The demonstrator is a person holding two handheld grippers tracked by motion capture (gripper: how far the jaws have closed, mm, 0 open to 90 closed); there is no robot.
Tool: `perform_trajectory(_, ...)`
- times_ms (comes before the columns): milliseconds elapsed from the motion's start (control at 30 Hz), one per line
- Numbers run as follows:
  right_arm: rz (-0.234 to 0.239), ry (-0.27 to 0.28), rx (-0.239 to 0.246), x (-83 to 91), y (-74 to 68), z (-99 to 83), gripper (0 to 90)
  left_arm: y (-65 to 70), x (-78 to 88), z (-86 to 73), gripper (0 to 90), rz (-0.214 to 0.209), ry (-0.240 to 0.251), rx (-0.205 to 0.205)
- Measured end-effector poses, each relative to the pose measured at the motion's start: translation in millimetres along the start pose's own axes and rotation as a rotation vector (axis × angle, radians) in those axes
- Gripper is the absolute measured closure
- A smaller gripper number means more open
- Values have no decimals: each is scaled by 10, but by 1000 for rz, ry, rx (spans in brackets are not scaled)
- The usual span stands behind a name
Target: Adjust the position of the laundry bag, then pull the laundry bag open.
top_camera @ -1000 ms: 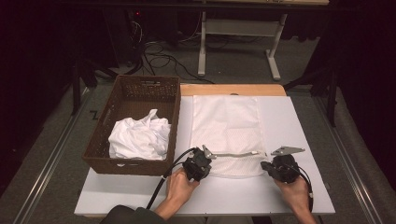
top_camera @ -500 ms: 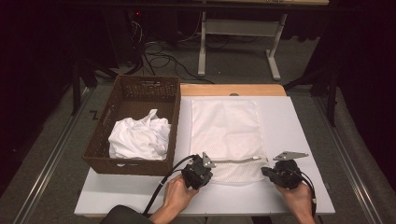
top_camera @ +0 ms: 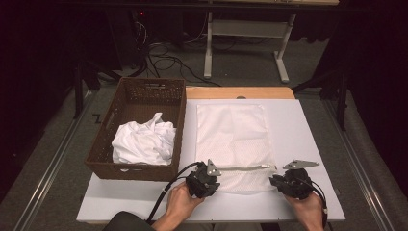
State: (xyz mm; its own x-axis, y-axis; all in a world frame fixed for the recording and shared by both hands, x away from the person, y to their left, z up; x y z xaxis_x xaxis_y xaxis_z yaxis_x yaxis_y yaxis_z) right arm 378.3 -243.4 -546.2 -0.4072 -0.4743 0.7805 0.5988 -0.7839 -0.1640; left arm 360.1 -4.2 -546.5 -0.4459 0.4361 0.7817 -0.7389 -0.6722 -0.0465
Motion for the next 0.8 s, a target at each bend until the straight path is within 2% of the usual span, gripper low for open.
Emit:
perform_trajectory(167,-16,27,-13,36,43,17,643,-65,27,15,576,28,9,23)
perform_trajectory(433,-27,63,-34,95,101,62,630,-124,56,45,511,30,24,46)
perform_trajectory(633,-32,92,8,84,93,150,799,-120,35,54,484,21,12,61)
perform_trajectory(800,-14,67,9,-19,95,168,851,-142,40,68,470,24,19,72)
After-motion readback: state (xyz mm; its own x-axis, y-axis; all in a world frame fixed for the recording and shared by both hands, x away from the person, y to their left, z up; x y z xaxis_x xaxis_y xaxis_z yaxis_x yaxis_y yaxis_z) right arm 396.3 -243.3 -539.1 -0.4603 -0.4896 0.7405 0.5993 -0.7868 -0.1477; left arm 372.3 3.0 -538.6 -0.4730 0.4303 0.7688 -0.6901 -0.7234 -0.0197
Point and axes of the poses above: each handheld gripper's, and its own axes: x roughly backward along the jaws, z roughly out of its top, y roughly to its right, the point moved 8 cm from there along -x, roughly forward along the jaws, and after that the axes turned 8 degrees about z, right-handed, at the moved point
